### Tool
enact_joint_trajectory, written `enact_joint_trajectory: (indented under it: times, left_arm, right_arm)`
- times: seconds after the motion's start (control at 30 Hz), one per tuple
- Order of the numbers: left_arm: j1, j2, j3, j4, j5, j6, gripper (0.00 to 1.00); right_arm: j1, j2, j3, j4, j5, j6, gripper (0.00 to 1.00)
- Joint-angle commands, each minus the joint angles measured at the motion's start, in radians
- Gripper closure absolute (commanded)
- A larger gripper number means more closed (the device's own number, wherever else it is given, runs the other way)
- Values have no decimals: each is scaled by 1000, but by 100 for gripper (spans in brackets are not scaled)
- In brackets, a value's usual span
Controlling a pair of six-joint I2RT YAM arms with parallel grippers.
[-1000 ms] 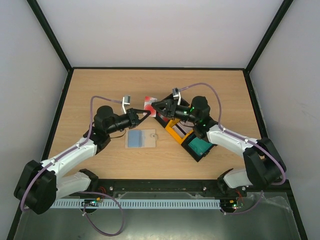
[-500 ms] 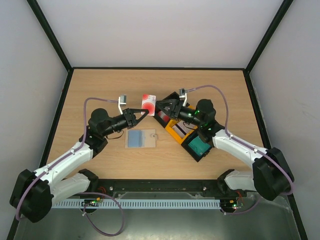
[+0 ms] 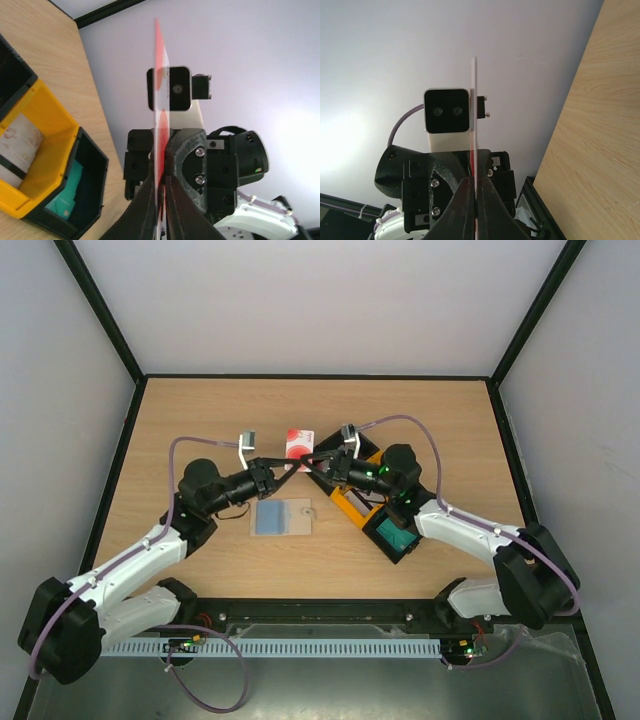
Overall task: Put the credit cards into the card holder
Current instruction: Insert the credit card into the card holder.
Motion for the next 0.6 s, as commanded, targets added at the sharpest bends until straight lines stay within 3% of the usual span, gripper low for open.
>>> enact_joint_trajectory:
  times: [0.0,0.1,0.2,0.33,0.57]
  left_arm:
    - [-28,-34,-9,-83,-26,18,84]
    - [-29,-83,2,-283,-127,116,53]
    - [-29,-122,-5,-479,-281,211,36]
    - [-30,-143,-53,-583,-390,219,34]
    - [-38,-155,-119,-675,-536,173,36]
  right_arm:
    - [9,-32,-16,12,53,-25,98]
    - [9,-58,3,-149,84,-140,98]
    - [9,-80,8,-343,144,-263,98]
    - [11,-88,-51,-476,188,-342,98]
    - [120,-52,-162,-440,258,-332,98]
